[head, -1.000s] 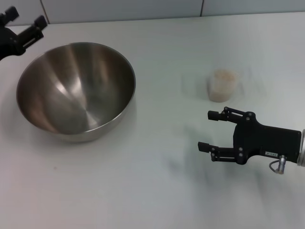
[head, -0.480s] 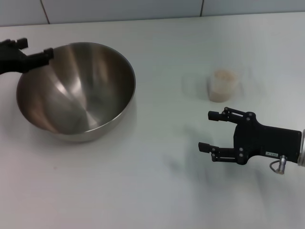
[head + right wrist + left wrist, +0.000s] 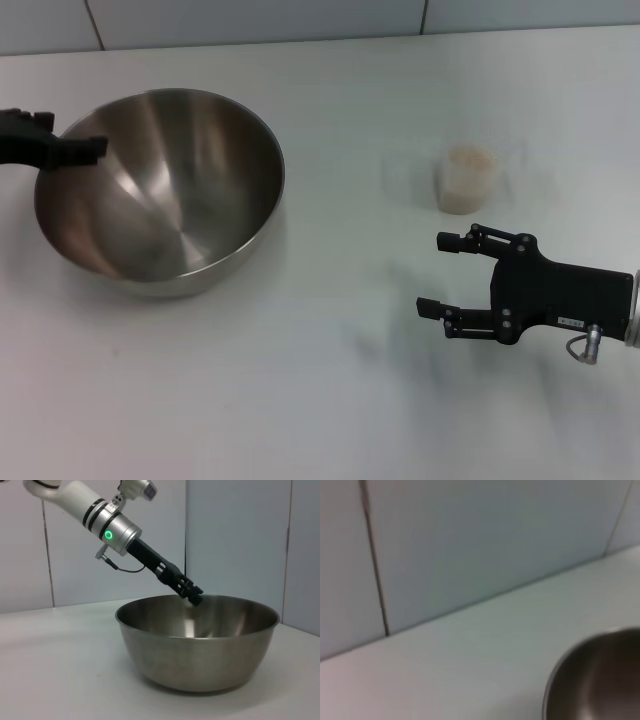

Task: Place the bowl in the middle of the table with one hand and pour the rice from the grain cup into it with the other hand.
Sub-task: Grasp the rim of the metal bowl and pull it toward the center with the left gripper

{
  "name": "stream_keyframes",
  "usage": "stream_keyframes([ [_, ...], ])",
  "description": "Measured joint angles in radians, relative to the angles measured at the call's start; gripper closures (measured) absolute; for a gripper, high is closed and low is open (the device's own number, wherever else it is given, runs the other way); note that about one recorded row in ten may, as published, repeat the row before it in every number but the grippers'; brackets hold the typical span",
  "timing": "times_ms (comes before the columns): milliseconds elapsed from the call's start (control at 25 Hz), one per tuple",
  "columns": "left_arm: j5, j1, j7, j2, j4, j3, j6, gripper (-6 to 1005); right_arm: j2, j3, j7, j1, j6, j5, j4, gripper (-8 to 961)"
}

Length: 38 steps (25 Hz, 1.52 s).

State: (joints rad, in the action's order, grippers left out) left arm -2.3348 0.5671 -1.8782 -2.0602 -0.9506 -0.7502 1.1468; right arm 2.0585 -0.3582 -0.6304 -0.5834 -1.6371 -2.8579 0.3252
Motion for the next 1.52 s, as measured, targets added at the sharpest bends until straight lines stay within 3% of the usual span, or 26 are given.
stream_keyframes([
  [200, -0.096, 0.024, -0.058, 0.0, -0.019, -0.028, 0.026, 258, 0.0, 0.001, 0.0, -0.001, 0.0, 0.0, 0.001, 121],
  [1200, -0.155, 0.044, -0.1, 0.0, -0.036, -0.029, 0.062, 285, -0.002, 0.001, 0.0, -0.001, 0.0, 0.0, 0.003, 122],
  [1400, -0.168, 0.052, -0.139, 0.009, -0.029, -0.029, 0.086, 290, -0.001, 0.001, 0.0, 0.002, -0.001, 0.0, 0.003, 122],
  [1520, -0.186, 0.055, -0.145, 0.007, -0.029, -0.029, 0.087, 408, -0.001, 0.001, 0.0, 0.002, -0.002, 0.0, 0.003, 122],
])
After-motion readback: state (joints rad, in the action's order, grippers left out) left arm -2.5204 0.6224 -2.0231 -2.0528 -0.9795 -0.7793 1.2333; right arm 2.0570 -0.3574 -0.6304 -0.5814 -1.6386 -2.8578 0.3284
